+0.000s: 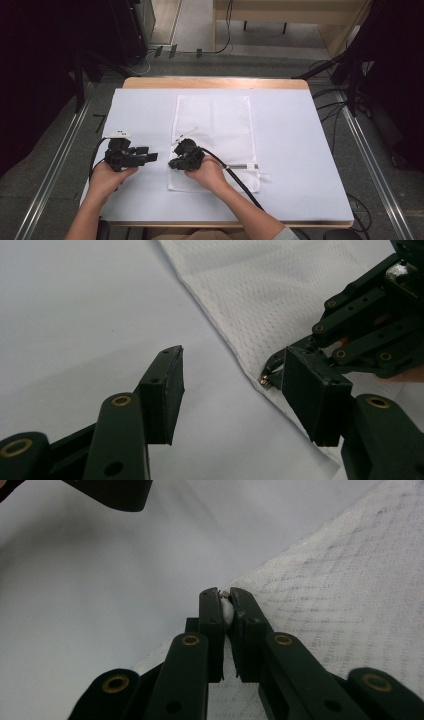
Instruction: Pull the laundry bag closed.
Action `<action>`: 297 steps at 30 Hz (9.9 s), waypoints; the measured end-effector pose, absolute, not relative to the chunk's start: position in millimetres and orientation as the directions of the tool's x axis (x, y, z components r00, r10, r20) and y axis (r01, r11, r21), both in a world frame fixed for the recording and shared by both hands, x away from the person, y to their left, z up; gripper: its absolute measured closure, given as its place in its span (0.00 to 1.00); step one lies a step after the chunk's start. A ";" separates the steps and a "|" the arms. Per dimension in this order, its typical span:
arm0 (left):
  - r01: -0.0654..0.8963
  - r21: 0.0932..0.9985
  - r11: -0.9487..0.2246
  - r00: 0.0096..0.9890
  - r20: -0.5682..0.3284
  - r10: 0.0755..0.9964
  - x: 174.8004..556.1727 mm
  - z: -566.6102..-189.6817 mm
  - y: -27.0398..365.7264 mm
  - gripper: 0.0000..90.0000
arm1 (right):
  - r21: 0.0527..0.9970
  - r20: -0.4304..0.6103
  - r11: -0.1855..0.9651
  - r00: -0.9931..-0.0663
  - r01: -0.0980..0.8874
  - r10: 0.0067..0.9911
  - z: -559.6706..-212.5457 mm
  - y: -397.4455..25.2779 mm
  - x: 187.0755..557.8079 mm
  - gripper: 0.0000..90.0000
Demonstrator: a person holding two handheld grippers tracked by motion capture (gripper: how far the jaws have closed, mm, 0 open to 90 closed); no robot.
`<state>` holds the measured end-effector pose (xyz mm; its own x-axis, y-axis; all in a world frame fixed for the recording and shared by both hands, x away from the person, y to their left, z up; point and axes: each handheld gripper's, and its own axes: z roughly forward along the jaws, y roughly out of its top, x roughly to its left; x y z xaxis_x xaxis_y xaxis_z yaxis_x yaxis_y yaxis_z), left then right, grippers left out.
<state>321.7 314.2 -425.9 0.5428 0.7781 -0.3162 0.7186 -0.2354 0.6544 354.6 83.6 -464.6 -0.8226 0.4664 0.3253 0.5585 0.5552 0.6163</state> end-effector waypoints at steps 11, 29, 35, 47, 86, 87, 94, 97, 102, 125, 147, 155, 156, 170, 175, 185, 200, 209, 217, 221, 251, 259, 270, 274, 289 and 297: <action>0.711 0.647 -0.276 0.586 -0.327 0.742 320.3 -427.3 305.3 0.49 | 0.664 0.298 0.535 -0.840 0.523 0.453 -447.6 75.6 353.4 0.97; 0.694 0.611 -0.382 0.666 -0.343 0.662 317.4 -433.1 277.8 0.48 | 0.703 0.291 0.504 -0.850 0.502 0.440 -428.9 69.4 353.2 0.97; 0.694 0.587 -0.416 0.677 -0.335 0.655 322.8 -440.8 271.9 0.55 | 0.705 0.306 0.502 -0.853 0.501 0.422 -424.6 67.7 351.6 0.97; 0.680 0.576 -0.454 0.702 -0.331 0.631 324.5 -444.2 269.9 0.74 | 0.696 0.320 0.537 -0.875 0.477 0.362 -422.5 65.7 348.8 0.97; 0.702 0.533 -0.473 0.691 -0.350 0.632 323.5 -434.8 269.3 1.00 | 0.683 0.336 0.532 -0.862 0.500 0.379 -438.7 60.5 352.5 0.98; 0.695 0.535 -0.480 0.697 -0.336 0.634 322.9 -434.5 269.4 1.00 | 0.684 0.333 0.535 -0.865 0.495 0.375 -438.7 60.4 352.0 0.98; 0.686 0.532 -0.496 0.708 -0.334 0.622 322.6 -436.0 268.4 0.99 | 0.685 0.348 0.529 -0.863 0.501 0.366 -434.6 58.9 351.4 0.98; 0.680 0.521 -0.516 0.716 -0.320 0.621 323.2 -440.1 264.8 0.97 | 0.684 0.344 0.541 -0.871 0.489 0.352 -434.3 60.3 349.6 0.98; 0.687 0.520 -0.508 0.708 -0.321 0.629 324.0 -440.5 264.8 0.97 | 0.677 0.355 0.551 -0.872 0.488 0.336 -434.9 61.1 349.5 0.98; 0.697 0.519 -0.495 0.703 -0.359 0.614 320.5 -433.9 265.8 1.00 | 0.685 0.292 0.572 -0.889 0.451 0.352 -442.0 49.9 349.6 0.98; 0.717 0.518 -0.467 0.682 -0.381 0.625 322.3 -433.5 275.6 1.00 | 0.648 0.343 0.546 -0.844 0.531 0.412 -456.3 23.4 359.5 0.98; 0.706 0.532 -0.468 0.692 -0.380 0.613 319.6 -434.5 276.6 1.00 | 0.657 0.315 0.566 -0.863 0.498 0.394 -450.4 20.3 359.6 0.98; 0.705 0.533 -0.469 0.694 -0.379 0.613 319.4 -434.3 276.9 1.00 | 0.655 0.318 0.566 -0.862 0.501 0.394 -450.3 20.2 358.8 0.98; 0.701 0.534 -0.473 0.699 -0.381 0.605 317.9 -434.8 278.5 1.00 | 0.652 0.319 0.566 -0.860 0.504 0.398 -449.6 3.2 359.0 0.98; 0.696 0.538 -0.475 0.704 -0.382 0.599 317.7 -434.3 279.4 1.00 | 0.650 0.314 0.570 -0.861 0.502 0.400 -446.0 -2.3 357.1 0.98; 0.696 0.546 -0.467 0.705 -0.392 0.591 317.8 -433.6 283.0 1.00 | 0.656 0.324 0.552 -0.853 0.515 0.410 -444.6 -18.5 355.5 0.98; 0.699 0.540 -0.468 0.702 -0.396 0.592 317.0 -435.0 284.3 1.00 | 0.642 0.334 0.546 -0.838 0.537 0.432 -447.9 -33.2 358.0 0.98; 0.699 0.540 -0.469 0.703 -0.401 0.587 316.2 -435.4 286.1 1.00 | 0.637 0.328 0.552 -0.837 0.538 0.438 -446.8 -38.5 355.5 0.98; 0.703 0.535 -0.468 0.699 -0.401 0.592 315.1 -436.0 288.4 1.00 | 0.628 0.323 0.552 -0.829 0.548 0.457 -447.3 -47.6 355.1 0.98; 0.702 0.531 -0.474 0.701 -0.400 0.590 315.3 -436.8 288.4 1.00 | 0.626 0.323 0.550 -0.826 0.553 0.462 -448.4 -53.9 355.8 0.98; 0.708 0.525 -0.472 0.697 -0.412 0.587 312.6 -437.7 290.8 0.99 | 0.610 0.326 0.546 -0.809 0.575 0.489 -449.8 -81.1 352.2 0.98; 0.707 0.524 -0.475 0.699 -0.410 0.586 312.8 -438.2 290.7 0.99 | 0.607 0.334 0.535 -0.799 0.588 0.499 -449.0 -92.1 352.4 0.98; 0.709 0.520 -0.476 0.697 -0.414 0.585 312.5 -439.0 290.5 0.99 | 0.599 0.340 0.531 -0.790 0.600 0.510 -448.6 -104.2 351.5 0.98; 0.708 0.519 -0.478 0.698 -0.414 0.584 312.6 -439.2 290.6 0.99 | 0.593 0.340 0.533 -0.788 0.603 0.514 -449.6 -108.5 349.7 0.98; 0.705 0.523 -0.479 0.702 -0.414 0.580 311.6 -439.3 291.3 0.99 | 0.601 0.333 0.520 -0.782 0.607 0.527 -446.4 -129.5 346.4 0.98; 0.708 0.518 -0.480 0.699 -0.418 0.580 311.5 -439.3 292.1 1.00 | 0.589 0.337 0.514 -0.768 0.624 0.545 -445.5 -142.9 343.6 0.98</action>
<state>311.5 292.1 -439.3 0.6991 0.5800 -0.4182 0.7081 -0.4799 0.5180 343.6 -142.9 -445.5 -0.7677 0.5449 0.3372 0.6237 0.5142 0.5888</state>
